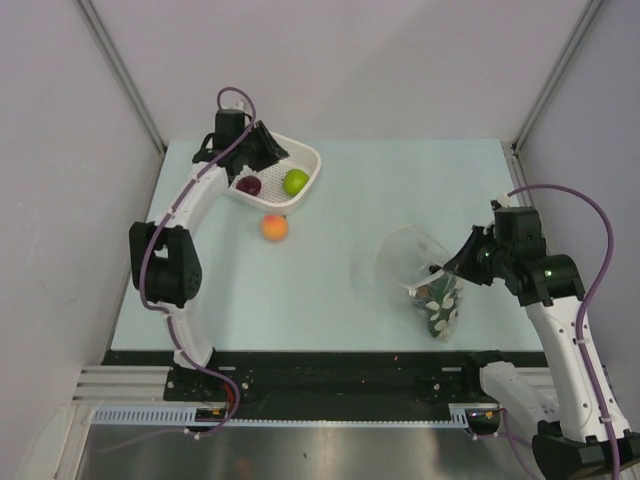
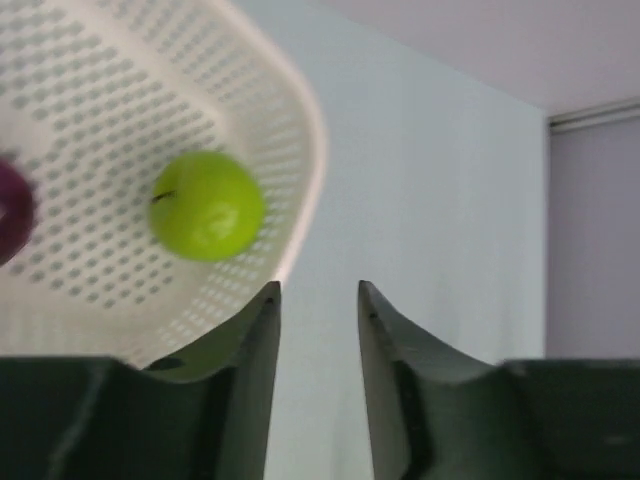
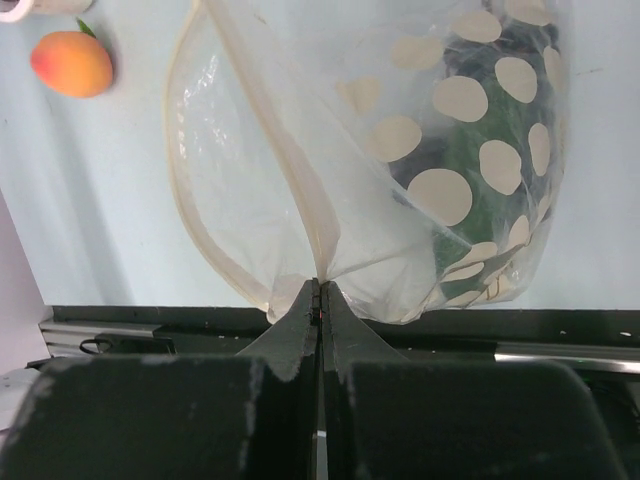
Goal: Open the zip-top bag and remove the fake food
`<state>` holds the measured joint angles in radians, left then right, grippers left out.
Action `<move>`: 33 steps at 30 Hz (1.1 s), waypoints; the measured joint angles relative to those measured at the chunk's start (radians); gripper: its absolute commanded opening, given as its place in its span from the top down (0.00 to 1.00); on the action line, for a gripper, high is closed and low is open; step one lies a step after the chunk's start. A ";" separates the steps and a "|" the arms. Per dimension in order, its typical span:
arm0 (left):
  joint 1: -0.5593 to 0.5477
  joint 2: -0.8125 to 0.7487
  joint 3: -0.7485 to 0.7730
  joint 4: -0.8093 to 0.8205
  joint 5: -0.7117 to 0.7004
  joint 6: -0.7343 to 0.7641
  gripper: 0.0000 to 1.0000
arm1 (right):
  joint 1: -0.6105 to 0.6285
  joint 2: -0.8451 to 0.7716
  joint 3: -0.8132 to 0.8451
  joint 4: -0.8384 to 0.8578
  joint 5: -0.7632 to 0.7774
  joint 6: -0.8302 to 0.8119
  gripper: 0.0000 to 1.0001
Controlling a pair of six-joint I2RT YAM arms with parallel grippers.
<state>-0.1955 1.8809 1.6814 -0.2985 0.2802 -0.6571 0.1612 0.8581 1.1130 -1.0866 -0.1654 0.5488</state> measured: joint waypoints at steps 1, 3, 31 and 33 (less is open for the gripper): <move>0.002 0.012 0.006 -0.042 -0.037 0.014 0.21 | 0.000 0.010 0.011 -0.003 0.004 -0.001 1.00; -0.005 -0.017 -0.063 -0.094 -0.127 0.051 0.03 | 0.000 0.030 0.028 0.000 0.010 -0.003 1.00; 0.562 0.393 0.086 0.137 -0.107 0.078 0.17 | -0.004 0.116 0.041 0.021 0.000 0.000 1.00; 0.552 0.452 0.150 0.150 -0.087 0.024 0.16 | -0.004 0.126 0.041 0.021 -0.001 0.000 1.00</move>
<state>0.3569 2.3329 1.8313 -0.1486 0.1936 -0.6327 0.1574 0.9844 1.1542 -1.0653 -0.1661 0.5491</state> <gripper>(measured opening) 0.834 0.007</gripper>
